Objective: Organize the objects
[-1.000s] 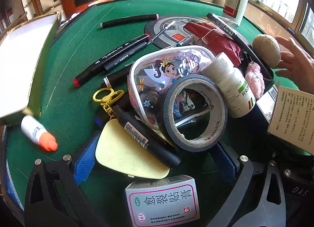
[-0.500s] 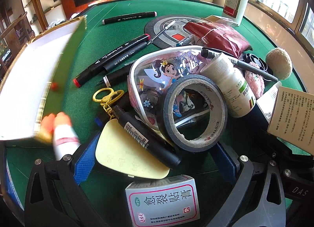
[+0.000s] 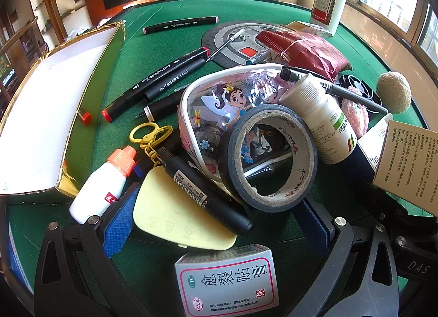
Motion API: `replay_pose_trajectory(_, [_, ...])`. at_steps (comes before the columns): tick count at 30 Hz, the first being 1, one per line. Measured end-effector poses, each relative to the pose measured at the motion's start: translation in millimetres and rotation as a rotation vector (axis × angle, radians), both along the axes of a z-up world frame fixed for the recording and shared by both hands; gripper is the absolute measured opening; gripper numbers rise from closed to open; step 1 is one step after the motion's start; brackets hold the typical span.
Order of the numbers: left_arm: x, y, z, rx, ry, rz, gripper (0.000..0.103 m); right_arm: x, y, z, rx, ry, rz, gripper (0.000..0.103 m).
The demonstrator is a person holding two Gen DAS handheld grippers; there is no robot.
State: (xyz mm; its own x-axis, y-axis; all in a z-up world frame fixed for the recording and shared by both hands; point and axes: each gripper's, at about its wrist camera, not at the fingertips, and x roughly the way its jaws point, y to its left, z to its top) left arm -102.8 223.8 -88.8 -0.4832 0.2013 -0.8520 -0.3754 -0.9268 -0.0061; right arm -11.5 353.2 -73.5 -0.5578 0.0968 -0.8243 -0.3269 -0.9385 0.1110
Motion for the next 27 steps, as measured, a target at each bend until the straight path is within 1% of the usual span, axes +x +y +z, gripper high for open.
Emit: replay_pose_trajectory(27, [-2.5, 3.1, -0.1, 0.000, 0.000, -0.001, 0.103, 0.5, -0.3, -0.5, -0.001, 0.000, 0.000, 0.103])
